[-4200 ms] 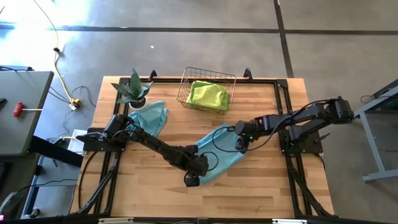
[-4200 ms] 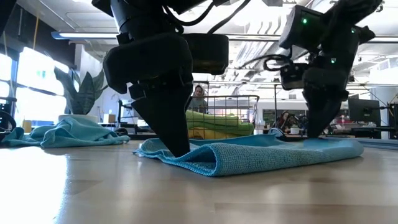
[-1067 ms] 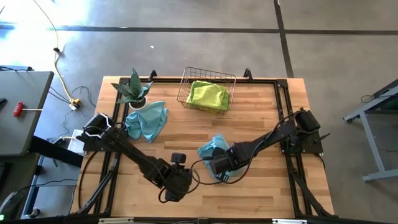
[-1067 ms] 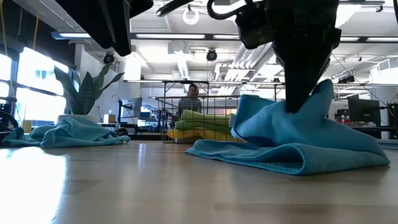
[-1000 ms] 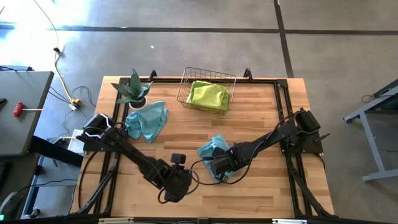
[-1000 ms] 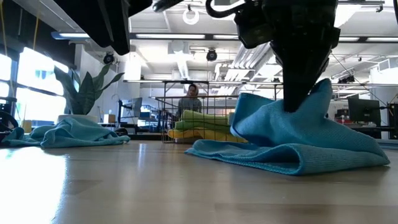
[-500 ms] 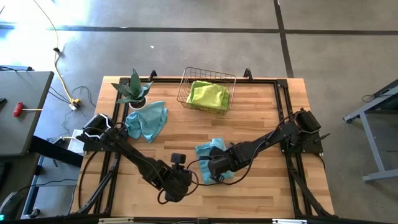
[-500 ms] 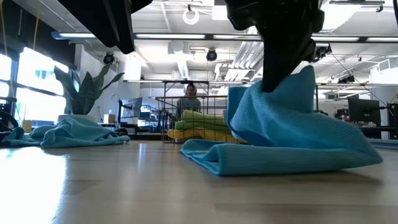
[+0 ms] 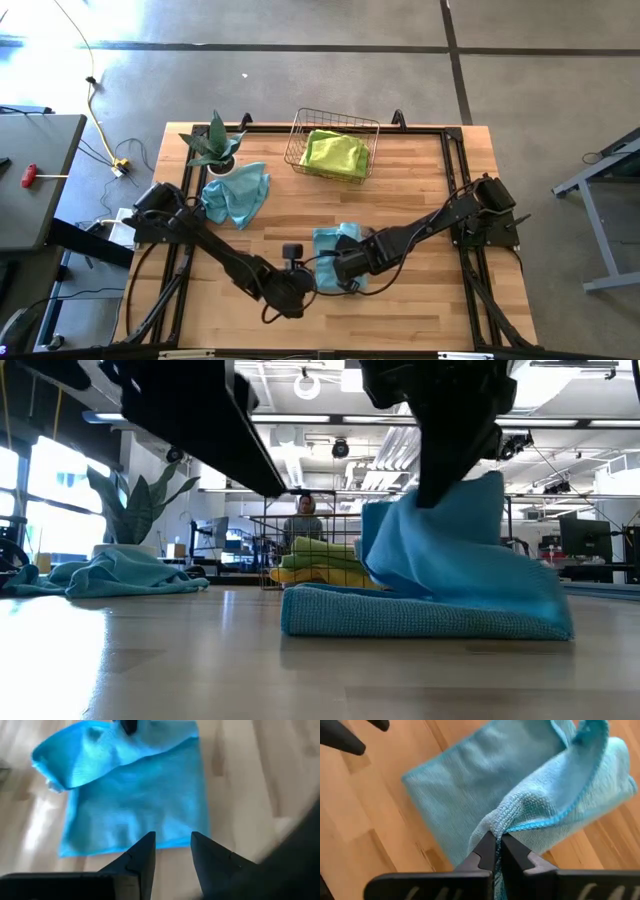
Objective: Fold microfiber towels
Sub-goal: Fold the bottom blue microfiber towel
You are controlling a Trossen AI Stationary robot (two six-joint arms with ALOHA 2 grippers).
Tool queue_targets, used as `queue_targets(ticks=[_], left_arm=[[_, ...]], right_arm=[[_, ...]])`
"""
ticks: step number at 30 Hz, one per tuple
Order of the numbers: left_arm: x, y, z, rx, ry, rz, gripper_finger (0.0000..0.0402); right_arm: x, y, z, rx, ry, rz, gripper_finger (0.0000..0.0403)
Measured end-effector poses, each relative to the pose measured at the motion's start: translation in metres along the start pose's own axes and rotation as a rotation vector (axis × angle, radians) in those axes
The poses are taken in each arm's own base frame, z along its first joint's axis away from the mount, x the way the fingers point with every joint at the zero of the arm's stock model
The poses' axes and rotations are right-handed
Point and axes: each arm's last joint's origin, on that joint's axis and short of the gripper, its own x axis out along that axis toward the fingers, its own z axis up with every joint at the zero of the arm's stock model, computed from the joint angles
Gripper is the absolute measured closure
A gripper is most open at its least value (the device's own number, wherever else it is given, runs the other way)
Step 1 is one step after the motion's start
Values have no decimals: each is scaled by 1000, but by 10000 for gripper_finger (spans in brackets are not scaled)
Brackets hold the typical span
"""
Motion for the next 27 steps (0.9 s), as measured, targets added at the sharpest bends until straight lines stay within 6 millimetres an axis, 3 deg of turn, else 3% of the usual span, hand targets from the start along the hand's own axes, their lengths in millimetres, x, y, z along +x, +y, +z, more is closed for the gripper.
queue_targets(ticks=[14,20,27], left_arm=[[43,32,-27,-191,-89,12,287],[63,31,-37,-197,-58,-34,287],[69,33,-41,-190,-43,-18,287]], right_arm=[[1,-3,2,42,16,-3,402],[2,-2,13,51,-56,37,402],[8,2,23,62,-131,78,402]])
